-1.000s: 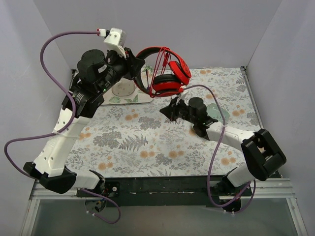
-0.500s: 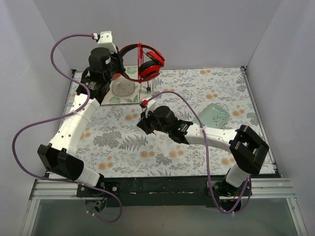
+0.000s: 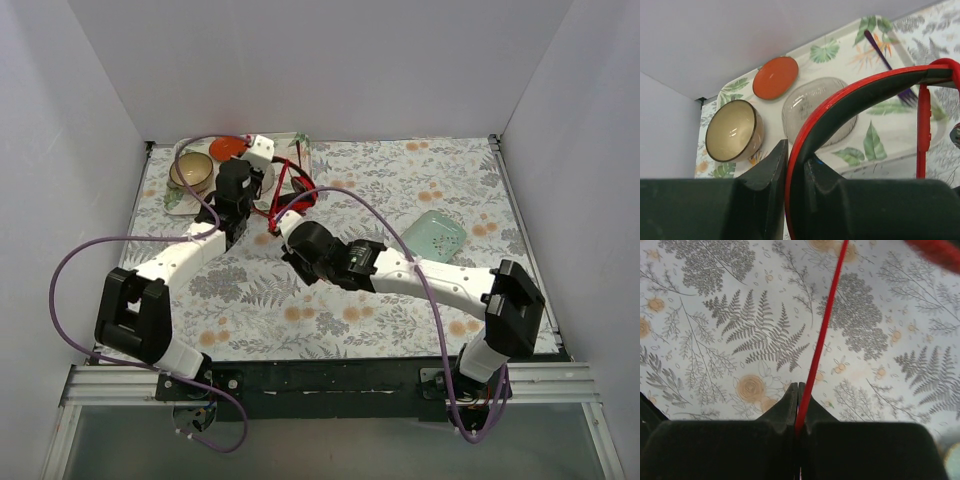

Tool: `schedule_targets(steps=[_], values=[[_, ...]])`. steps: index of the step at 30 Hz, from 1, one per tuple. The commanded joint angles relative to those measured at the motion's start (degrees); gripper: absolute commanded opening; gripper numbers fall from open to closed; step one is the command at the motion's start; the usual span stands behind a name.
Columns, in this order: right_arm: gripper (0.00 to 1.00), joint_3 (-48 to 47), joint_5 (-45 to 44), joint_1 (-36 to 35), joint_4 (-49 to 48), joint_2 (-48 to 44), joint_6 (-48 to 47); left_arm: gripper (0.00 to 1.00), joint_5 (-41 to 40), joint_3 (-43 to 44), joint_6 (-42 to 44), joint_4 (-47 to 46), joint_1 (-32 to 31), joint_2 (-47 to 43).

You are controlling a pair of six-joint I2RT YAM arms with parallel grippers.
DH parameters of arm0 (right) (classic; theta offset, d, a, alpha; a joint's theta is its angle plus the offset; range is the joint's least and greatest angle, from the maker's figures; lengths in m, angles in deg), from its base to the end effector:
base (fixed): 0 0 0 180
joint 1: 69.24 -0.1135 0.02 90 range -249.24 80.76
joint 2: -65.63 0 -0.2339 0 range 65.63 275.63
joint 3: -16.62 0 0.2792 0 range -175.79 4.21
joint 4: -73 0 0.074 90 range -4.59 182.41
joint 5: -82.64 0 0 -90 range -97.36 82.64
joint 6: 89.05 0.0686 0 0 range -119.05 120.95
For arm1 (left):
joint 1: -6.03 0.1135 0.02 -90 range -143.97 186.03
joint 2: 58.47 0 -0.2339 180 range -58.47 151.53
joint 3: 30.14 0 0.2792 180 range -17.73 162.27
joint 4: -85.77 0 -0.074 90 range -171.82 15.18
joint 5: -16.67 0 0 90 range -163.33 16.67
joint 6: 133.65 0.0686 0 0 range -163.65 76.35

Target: Wrap the headphones

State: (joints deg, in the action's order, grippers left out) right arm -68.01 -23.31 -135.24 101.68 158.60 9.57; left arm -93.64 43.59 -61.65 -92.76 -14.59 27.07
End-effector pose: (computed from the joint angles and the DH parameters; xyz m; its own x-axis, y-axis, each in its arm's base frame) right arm 0.1881 0.3761 0.2223 -0.3604 -0.4552 -0.8142 -0.7435 0.6673 -0.0439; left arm 0.3919 -0.1220 0.2578 -0.2088 -0.2311 -0.9503 -0.0530 0.9729 -0.2249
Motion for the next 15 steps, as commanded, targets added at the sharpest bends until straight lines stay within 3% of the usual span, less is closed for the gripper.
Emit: schedule_targets(steps=[1,7,15], values=[[0.01,-8.9,-5.4,-0.5,12.5,-4.8,-5.0,0.0,0.1,-4.9,12.4,-14.4,-1.3,-6.6],[0.01,-18.0,-6.4,5.2,17.7,-3.4,-8.8,0.0,3.3,-11.2,15.4,-9.2,-6.4,-9.5],[0.01,-14.8,1.1,18.9,7.9,-7.0,-12.9,0.0,11.2,-17.1,8.2,-0.4,-8.8,-13.5]])
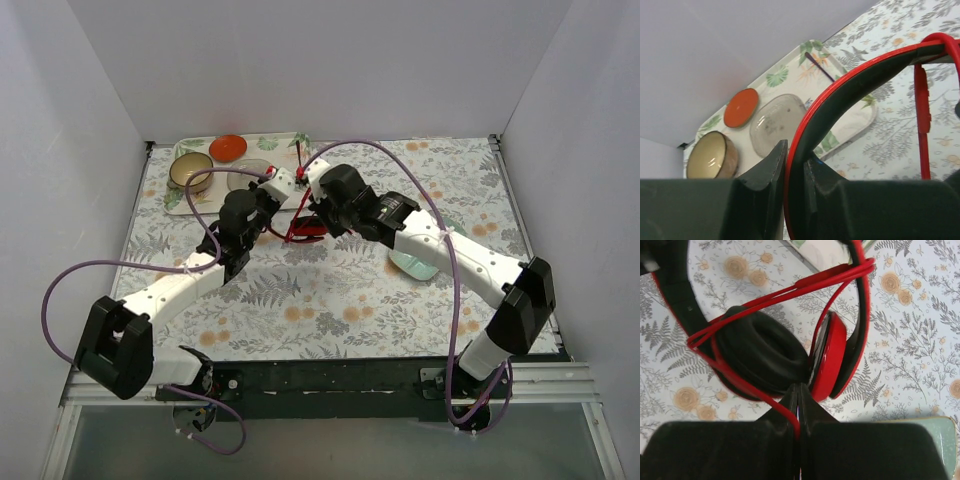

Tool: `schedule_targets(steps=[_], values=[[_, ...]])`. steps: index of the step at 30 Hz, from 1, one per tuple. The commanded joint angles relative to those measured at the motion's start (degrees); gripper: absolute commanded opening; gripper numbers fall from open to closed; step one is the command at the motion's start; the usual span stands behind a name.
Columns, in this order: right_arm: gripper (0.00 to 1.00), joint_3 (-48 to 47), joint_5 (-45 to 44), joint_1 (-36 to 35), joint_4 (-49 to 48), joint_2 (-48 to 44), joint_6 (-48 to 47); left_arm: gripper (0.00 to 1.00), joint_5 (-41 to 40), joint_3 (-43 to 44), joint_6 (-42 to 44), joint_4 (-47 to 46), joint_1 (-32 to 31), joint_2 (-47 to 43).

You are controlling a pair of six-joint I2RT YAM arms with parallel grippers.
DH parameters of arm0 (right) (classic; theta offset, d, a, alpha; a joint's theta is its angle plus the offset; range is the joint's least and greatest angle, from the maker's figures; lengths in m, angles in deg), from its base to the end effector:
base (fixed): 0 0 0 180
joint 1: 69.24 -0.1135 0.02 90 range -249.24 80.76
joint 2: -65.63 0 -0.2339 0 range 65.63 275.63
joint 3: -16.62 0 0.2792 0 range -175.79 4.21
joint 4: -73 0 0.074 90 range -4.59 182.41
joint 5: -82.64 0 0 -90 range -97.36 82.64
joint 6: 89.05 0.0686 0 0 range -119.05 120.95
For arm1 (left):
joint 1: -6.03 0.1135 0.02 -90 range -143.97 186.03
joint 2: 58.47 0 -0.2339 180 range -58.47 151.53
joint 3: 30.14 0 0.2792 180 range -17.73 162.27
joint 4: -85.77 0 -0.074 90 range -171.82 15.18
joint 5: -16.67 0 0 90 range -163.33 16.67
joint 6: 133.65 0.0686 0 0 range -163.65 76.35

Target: Wrap the headphones

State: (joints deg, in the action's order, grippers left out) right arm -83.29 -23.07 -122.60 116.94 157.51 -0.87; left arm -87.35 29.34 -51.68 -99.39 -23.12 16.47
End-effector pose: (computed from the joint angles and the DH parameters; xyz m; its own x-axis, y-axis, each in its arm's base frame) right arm 0.2641 0.3240 0.3041 -0.3295 -0.4942 -0.8045 -0.6523 0.7351 -0.1845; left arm 0.3283 -0.1641 0.2398 -0.1916 -0.0483 -0.9803 0.2400 0.9662 -0.0945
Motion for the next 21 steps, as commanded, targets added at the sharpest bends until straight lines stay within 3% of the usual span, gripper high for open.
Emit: schedule_targets(steps=[1,5,10,17,21], values=[[0.01,2.8,0.6,8.0,-9.1,-7.1,-3.1,0.0,5.5,-4.2,-2.1,7.3,-0.6,-3.4],[0.01,7.3,-7.7,8.5,-19.5,-9.3,-11.2,0.0,8.0,-6.5,0.3,9.1,-3.3,-5.1],[0.01,7.0,-12.4,8.5,-23.7,-9.1,-18.7,0.0,7.0,-6.4,1.5,11.1,-4.4,-3.7],[0.01,1.9,15.2,9.2,-15.4,-7.9,-20.1,0.0,9.3,-2.9,-1.3,15.4,-4.4,0.7],[0.01,2.6,20.2,11.6,-13.4,-4.5,-18.5,0.0,12.6,-0.7,-2.8,19.6,-4.4,3.7]])
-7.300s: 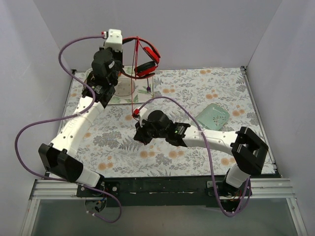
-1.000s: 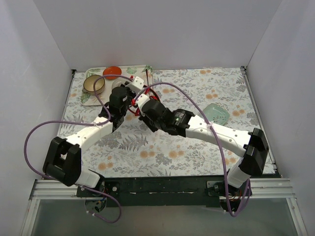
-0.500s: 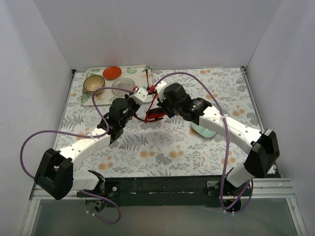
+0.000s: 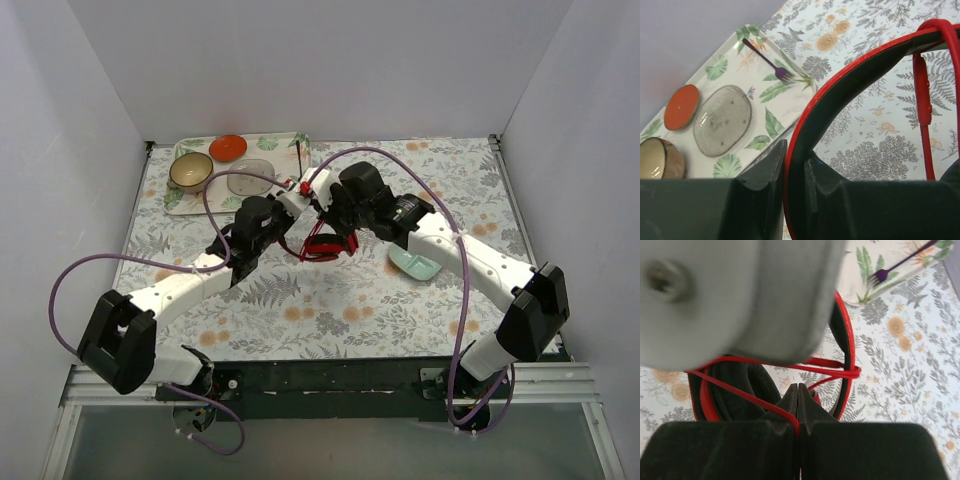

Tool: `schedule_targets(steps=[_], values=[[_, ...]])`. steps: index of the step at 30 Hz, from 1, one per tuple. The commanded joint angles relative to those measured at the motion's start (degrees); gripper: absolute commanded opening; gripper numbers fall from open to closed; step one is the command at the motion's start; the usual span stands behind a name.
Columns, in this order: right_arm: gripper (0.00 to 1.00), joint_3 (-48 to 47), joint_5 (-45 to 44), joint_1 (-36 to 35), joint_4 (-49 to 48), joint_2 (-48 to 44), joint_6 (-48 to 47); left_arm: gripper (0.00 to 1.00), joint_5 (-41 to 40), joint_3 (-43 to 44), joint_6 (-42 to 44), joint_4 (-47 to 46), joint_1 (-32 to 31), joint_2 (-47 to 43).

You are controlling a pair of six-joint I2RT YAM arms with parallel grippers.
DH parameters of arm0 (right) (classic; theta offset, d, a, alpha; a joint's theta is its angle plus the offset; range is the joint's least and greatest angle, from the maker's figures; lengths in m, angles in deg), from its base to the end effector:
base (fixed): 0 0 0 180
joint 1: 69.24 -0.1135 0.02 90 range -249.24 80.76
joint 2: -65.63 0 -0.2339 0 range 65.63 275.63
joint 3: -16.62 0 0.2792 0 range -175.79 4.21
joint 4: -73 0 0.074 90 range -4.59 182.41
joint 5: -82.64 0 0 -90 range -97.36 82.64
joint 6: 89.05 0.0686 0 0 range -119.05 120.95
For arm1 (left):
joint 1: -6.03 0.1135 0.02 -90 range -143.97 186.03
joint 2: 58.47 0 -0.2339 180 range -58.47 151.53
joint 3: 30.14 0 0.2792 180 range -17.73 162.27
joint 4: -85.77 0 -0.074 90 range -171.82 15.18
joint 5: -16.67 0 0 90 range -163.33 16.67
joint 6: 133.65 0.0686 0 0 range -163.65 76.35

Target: Wrap the headphones

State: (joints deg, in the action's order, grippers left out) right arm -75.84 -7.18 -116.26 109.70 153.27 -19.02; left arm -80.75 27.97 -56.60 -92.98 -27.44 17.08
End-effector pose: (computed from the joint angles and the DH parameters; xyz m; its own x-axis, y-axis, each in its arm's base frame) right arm 0.2791 0.2999 0.2953 -0.0879 -0.5953 -0.7987 -0.8123 0.5070 -0.2885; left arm 0.3073 -0.1925 0.2108 -0.3602 -0.0283 -0.9324 0.3736 0.9115 -0.1720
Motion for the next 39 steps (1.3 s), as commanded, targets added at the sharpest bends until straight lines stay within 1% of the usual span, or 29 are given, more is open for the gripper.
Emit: schedule_targets(steps=[1,2,3,6,10,13,15,17,19,23,26,27,29,30,34,36,37,39], values=[[0.01,-4.5,6.0,6.0,-5.0,0.7,1.5,0.0,6.8,1.0,1.3,15.3,-0.1,3.7],[0.01,-4.3,8.1,6.5,-4.0,1.7,2.2,0.0,7.3,1.2,1.0,16.0,0.0,4.3],[0.01,-3.6,8.8,7.2,-3.3,3.7,2.9,0.0,9.7,1.1,0.9,16.5,0.1,5.1],[0.01,-1.8,10.5,8.6,-2.9,6.0,4.6,0.0,12.8,-1.2,1.2,15.1,0.8,6.3],[0.01,4.7,13.6,9.7,-7.6,6.1,6.7,0.0,14.0,-3.2,0.9,13.0,2.7,9.2],[0.01,6.7,15.1,9.8,-10.3,7.8,9.1,0.0,14.7,-3.1,-0.6,11.5,4.5,12.8],[0.01,7.2,16.3,9.7,-10.8,10.2,11.0,0.0,15.1,-2.5,-2.4,8.0,5.4,14.3],[0.01,7.7,17.7,9.8,-11.7,11.5,12.5,0.01,16.0,-2.5,-3.5,6.7,6.6,15.9],[0.01,8.2,18.5,9.8,-13.9,13.2,14.1,0.04,16.7,-2.4,-4.1,4.7,6.8,16.7],[0.01,7.6,19.0,9.7,-14.8,15.6,16.1,0.19,15.9,-1.7,-7.0,2.4,7.0,18.3],[0.01,7.7,19.1,9.7,-15.3,16.3,17.1,0.27,16.3,-1.0,-10.0,2.1,8.0,18.8],[0.01,7.8,19.1,9.6,-15.6,16.3,17.2,0.33,17.6,-1.0,-10.9,1.8,8.3,17.8],[0.01,8.4,18.9,9.6,-16.2,16.2,17.8,0.4,19.0,-1.3,-13.1,1.4,9.7,16.5],[0.01,8.7,19.1,9.5,-16.6,16.2,17.9,0.45,20.8,-1.3,-13.7,1.3,10.1,14.8],[0.01,8.6,18.8,9.1,-17.1,17.0,18.2,0.52,24.8,-1.1,-14.2,1.9,11.2,10.7],[0.01,8.4,18.7,8.6,-17.2,17.5,18.5,0.53,26.4,-1.0,-14.1,2.7,11.2,9.3],[0.01,8.2,18.5,8.4,-17.3,17.6,18.6,0.53,29.2,-0.6,-13.9,3.3,11.2,7.9],[0.01,8.1,18.4,7.9,-17.7,17.7,19.0,0.55,31.7,-0.9,-13.4,3.8,11.2,6.7]])
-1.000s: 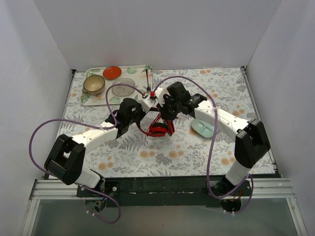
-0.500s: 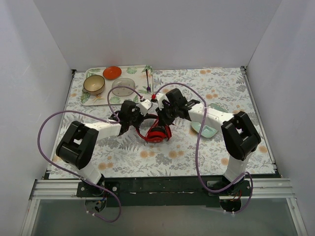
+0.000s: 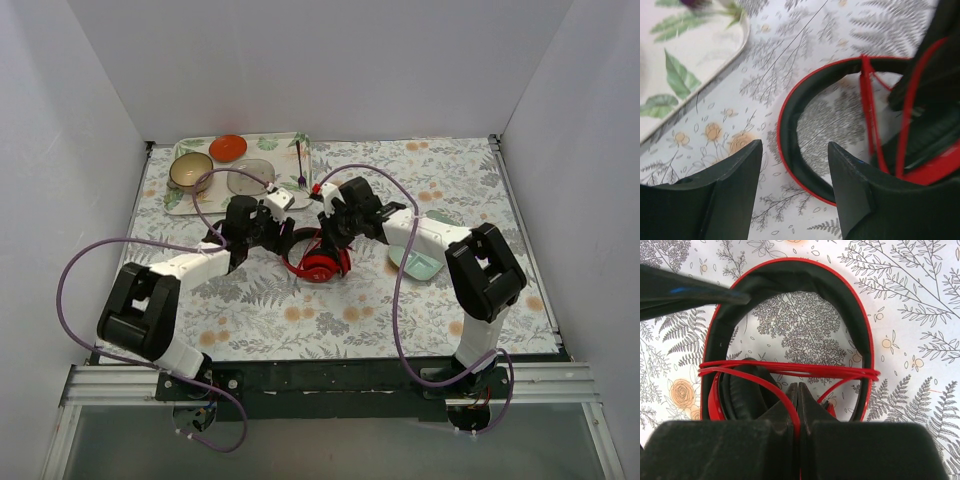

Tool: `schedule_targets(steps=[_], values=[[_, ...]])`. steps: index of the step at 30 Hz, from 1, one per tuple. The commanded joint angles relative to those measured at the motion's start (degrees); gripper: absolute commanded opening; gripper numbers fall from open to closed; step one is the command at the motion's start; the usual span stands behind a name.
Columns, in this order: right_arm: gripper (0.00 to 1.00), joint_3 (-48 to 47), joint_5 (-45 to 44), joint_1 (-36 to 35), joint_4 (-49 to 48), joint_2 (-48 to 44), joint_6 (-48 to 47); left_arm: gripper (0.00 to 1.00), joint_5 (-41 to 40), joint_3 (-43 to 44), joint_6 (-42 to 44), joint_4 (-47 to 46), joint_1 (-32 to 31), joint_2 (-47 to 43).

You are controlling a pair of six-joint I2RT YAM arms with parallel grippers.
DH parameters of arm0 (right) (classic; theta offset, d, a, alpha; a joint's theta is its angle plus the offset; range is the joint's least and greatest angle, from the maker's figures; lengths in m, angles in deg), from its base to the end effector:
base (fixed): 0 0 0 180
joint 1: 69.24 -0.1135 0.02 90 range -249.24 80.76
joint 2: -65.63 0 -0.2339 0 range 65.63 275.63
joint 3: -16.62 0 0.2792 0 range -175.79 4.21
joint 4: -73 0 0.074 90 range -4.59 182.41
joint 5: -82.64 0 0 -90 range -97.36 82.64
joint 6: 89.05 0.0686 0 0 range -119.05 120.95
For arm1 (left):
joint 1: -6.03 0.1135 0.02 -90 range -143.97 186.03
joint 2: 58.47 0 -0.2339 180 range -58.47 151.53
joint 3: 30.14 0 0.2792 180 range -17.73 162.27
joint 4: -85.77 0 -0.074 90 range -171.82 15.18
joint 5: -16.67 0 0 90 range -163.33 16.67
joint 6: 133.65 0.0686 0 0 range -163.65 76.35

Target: Wrap the headphones

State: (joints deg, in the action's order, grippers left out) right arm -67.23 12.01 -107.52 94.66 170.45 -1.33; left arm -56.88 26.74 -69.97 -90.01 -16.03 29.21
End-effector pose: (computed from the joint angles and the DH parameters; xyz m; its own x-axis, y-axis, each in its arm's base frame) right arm 0.3333 0.2921 0.1458 -0.5004 -0.4427 -0.7441 -0.7965 0.5722 0.1952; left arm 0.3308 -0.1550 0.1240 -0.7317 -0.1623 -0.6620 0.2797 0.8142 -0.5088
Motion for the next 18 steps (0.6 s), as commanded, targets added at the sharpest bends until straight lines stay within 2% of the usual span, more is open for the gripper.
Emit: schedule_targets(steps=[1,8,16,18], values=[[0.01,-0.6,-0.9,-0.9,-2.7,0.6,1.4,0.55,8.6,0.1,-0.4,0.5,-0.2,-5.8],[0.01,-1.2,-1.2,-1.4,-2.3,0.7,1.6,0.51,19.1,-1.0,-0.8,0.4,-0.3,-7.3],[0.01,-0.9,-1.2,-1.5,-2.8,0.5,1.8,0.43,22.2,1.7,-2.7,-0.1,-1.0,-2.4],[0.01,-0.9,-1.0,-1.4,-2.9,0.6,1.8,0.42,20.2,1.9,-2.7,-0.6,-1.7,-2.0]])
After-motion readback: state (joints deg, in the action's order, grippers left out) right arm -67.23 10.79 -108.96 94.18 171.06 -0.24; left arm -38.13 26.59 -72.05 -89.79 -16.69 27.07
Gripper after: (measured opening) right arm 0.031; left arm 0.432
